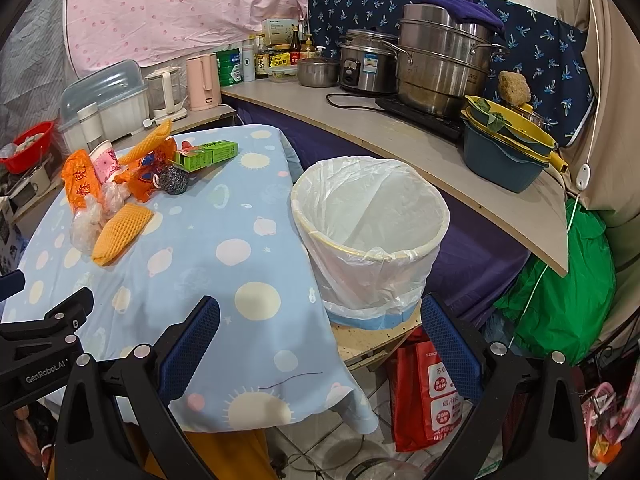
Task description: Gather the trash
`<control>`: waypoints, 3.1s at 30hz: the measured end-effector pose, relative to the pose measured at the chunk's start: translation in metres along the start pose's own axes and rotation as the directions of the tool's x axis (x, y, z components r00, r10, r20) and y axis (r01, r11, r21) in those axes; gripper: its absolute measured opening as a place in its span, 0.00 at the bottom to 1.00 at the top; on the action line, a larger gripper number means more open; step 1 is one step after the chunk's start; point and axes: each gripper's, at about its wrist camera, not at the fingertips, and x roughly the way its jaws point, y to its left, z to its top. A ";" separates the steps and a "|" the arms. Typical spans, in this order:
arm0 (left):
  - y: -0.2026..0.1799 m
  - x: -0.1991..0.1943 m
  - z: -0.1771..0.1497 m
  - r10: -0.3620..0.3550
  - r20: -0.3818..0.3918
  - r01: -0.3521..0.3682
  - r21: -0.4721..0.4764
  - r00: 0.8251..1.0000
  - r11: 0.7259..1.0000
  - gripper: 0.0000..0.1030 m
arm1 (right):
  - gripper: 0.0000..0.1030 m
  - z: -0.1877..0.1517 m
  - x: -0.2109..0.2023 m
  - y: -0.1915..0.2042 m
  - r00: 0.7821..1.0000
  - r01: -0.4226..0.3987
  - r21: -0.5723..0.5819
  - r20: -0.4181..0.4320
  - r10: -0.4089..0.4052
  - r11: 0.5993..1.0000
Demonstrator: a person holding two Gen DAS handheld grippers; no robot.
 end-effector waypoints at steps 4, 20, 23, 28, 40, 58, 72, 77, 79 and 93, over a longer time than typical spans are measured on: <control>0.001 0.001 -0.001 -0.003 -0.006 0.002 -0.006 1.000 1.000 0.93 | 0.94 0.000 0.000 0.001 1.000 0.000 -0.001 -0.001 0.000 1.000; -0.002 -0.003 0.000 -0.008 0.012 0.008 0.005 1.000 1.000 0.93 | 0.94 -0.001 0.000 0.002 1.000 -0.001 0.000 -0.002 0.001 1.000; -0.002 -0.003 0.000 -0.008 0.012 0.008 0.005 1.000 1.000 0.93 | 0.94 -0.001 0.000 0.003 1.000 -0.003 0.000 -0.002 0.003 1.000; -0.002 -0.003 0.000 -0.007 0.017 0.007 0.007 1.000 1.000 0.93 | 0.94 -0.001 0.000 0.002 1.000 -0.003 0.001 0.000 0.003 1.000; -0.001 -0.004 0.000 -0.010 0.025 0.010 -0.007 1.000 1.000 0.93 | 0.94 0.000 0.000 0.002 1.000 -0.003 0.002 -0.001 0.003 1.000; 0.006 -0.006 0.002 0.000 0.057 0.001 -0.025 0.998 1.000 0.93 | 0.94 0.002 0.000 0.012 1.000 -0.016 -0.010 0.002 0.016 1.000; 0.026 0.024 0.007 -0.024 0.039 0.027 -0.079 0.999 0.997 0.93 | 0.94 0.015 0.023 0.025 0.999 -0.018 -0.021 -0.034 0.017 1.000; 0.047 0.050 0.012 -0.034 -0.010 0.032 -0.134 0.999 0.990 0.93 | 0.94 0.022 0.045 0.038 0.998 -0.017 -0.026 -0.055 0.016 1.000; 0.055 0.060 0.014 -0.027 -0.029 0.023 -0.139 0.999 0.990 0.93 | 0.94 0.025 0.054 0.044 0.998 -0.023 -0.024 -0.061 0.021 0.999; 0.110 0.135 0.043 -0.066 -0.071 0.049 -0.220 0.995 0.974 0.93 | 0.93 0.060 0.121 0.093 0.996 -0.024 -0.043 -0.089 0.020 0.999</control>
